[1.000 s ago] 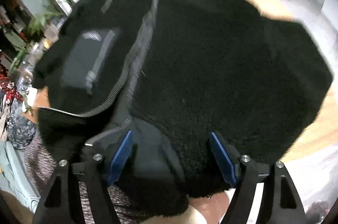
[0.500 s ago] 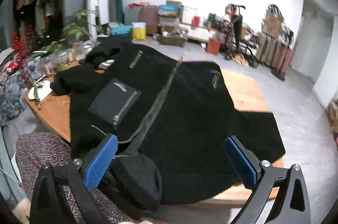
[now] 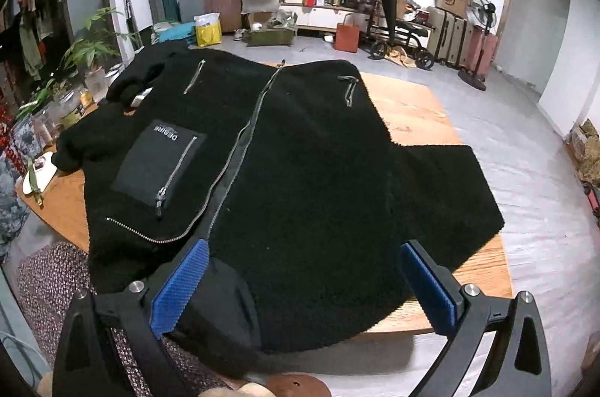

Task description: Fold clothes

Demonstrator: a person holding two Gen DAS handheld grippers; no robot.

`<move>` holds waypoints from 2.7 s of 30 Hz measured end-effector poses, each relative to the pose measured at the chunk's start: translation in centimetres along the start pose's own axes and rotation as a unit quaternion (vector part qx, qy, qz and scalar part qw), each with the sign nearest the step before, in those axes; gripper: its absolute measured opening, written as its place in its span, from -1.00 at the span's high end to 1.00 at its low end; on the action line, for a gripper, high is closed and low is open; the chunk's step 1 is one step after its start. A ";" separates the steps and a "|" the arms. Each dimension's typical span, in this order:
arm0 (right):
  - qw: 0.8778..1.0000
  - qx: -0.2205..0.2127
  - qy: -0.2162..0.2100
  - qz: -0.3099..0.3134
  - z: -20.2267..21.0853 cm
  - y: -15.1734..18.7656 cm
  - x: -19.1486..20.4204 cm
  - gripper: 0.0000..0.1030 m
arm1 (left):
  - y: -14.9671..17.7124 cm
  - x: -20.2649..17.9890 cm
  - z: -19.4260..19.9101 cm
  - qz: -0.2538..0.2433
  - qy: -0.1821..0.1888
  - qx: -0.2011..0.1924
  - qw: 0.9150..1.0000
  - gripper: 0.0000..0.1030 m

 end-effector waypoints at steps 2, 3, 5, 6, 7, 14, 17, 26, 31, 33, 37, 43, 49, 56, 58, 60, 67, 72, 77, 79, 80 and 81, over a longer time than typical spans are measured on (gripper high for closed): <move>1.000 0.007 -0.003 0.004 -0.7 0.0 0.2 -1.00 | 0.2 -0.1 -0.9 -0.004 0.020 0.003 1.000 -0.67; 1.000 0.011 -0.004 0.006 -1.1 0.0 0.2 -1.00 | 0.3 -0.2 -1.4 -0.006 0.031 0.004 0.999 -0.67; 1.000 0.019 -0.008 0.004 -1.7 -0.1 0.5 -1.00 | 0.4 -0.3 -2.3 -0.010 0.052 0.006 0.999 -0.67; 1.000 0.019 -0.012 0.003 -1.8 -0.2 0.6 -1.00 | 0.3 -0.1 -3.1 -0.004 0.057 0.008 0.998 -0.67; 1.000 0.019 -0.016 0.002 -1.9 -0.3 0.8 -1.00 | 0.1 0.1 -4.0 0.003 0.060 0.009 0.998 -0.67; 0.999 0.016 -0.042 -0.028 -3.0 -0.1 0.7 -1.00 | -1.0 -0.2 -7.5 0.051 0.101 -0.037 0.993 -0.67; 0.996 0.034 -0.064 -0.051 -4.4 0.6 0.3 -1.00 | -1.1 -1.2 -8.2 0.068 0.093 -0.073 0.991 -0.67; 0.982 0.057 -0.141 -0.109 -7.6 2.9 -0.8 -0.97 | 0.4 -0.5 -14.2 0.133 0.126 -0.020 0.983 -0.67; 0.983 0.043 -0.174 -0.032 -9.4 1.0 3.2 -0.87 | 3.9 0.8 -19.7 0.184 0.134 0.070 0.971 -0.64; 0.982 0.037 -0.186 0.001 -10.4 -0.2 5.3 -0.68 | 5.1 -0.3 -21.4 0.169 0.104 0.091 0.976 -0.28; 0.973 0.030 -0.229 0.031 -12.3 -1.9 8.5 -0.28 | 7.1 -2.8 -26.2 0.138 0.090 0.155 0.974 0.38; 0.959 0.143 -0.241 0.032 -19.0 0.7 10.4 -0.28 | 8.5 -4.7 -28.4 0.092 0.084 0.189 0.974 0.48; 0.979 0.084 -0.176 0.055 -18.1 -5.0 7.2 -0.49 | 7.4 -3.5 -27.9 0.100 0.122 0.217 0.963 0.48; 0.994 0.099 -0.023 -0.043 -27.0 -16.9 -3.9 0.05 | -1.4 -7.0 -27.6 0.016 0.140 0.153 0.978 0.76; 0.991 0.126 -0.021 -0.046 -30.5 -18.7 -5.3 0.19 | -3.4 -10.2 -29.6 -0.028 0.142 0.160 0.976 0.82; 0.988 0.147 -0.005 -0.040 -32.9 -19.5 -5.8 0.27 | -5.3 -13.6 -32.1 -0.074 0.122 0.165 0.976 0.83; 0.986 0.123 -0.009 -0.113 -33.9 -21.1 -10.1 0.27 | -12.2 -20.4 -39.8 -0.078 0.136 0.152 0.976 0.84; 0.988 0.130 0.012 -0.086 -32.2 -18.1 -13.6 0.24 | -13.6 -21.0 -44.4 -0.028 0.143 0.176 0.973 0.84; 0.986 0.134 -0.016 -0.093 -32.9 -15.7 -15.9 0.24 | -12.1 -18.8 -45.8 0.017 0.154 0.217 0.964 0.92; 0.987 0.130 -0.005 -0.090 -33.2 -15.6 -15.8 0.23 | -11.8 -18.7 -45.4 0.015 0.153 0.212 0.965 0.93; 0.987 0.129 0.003 -0.092 -33.4 -15.8 -15.8 0.22 | -11.6 -18.7 -45.2 0.013 0.153 0.209 0.966 0.93; 0.987 0.128 0.011 -0.095 -33.7 -16.0 -15.7 0.19 | -11.5 -18.7 -45.0 0.012 0.152 0.207 0.966 0.94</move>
Point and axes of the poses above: each gripper's, at about its wrist camera, not at the fingertips, and z roughly against the way its jaws point, x to its left, y to its underside, the point moved 3 cm from there along -z, roughly the way its jaws point, and after that the axes turned 7 degrees about -y, right-handed, at the moved point
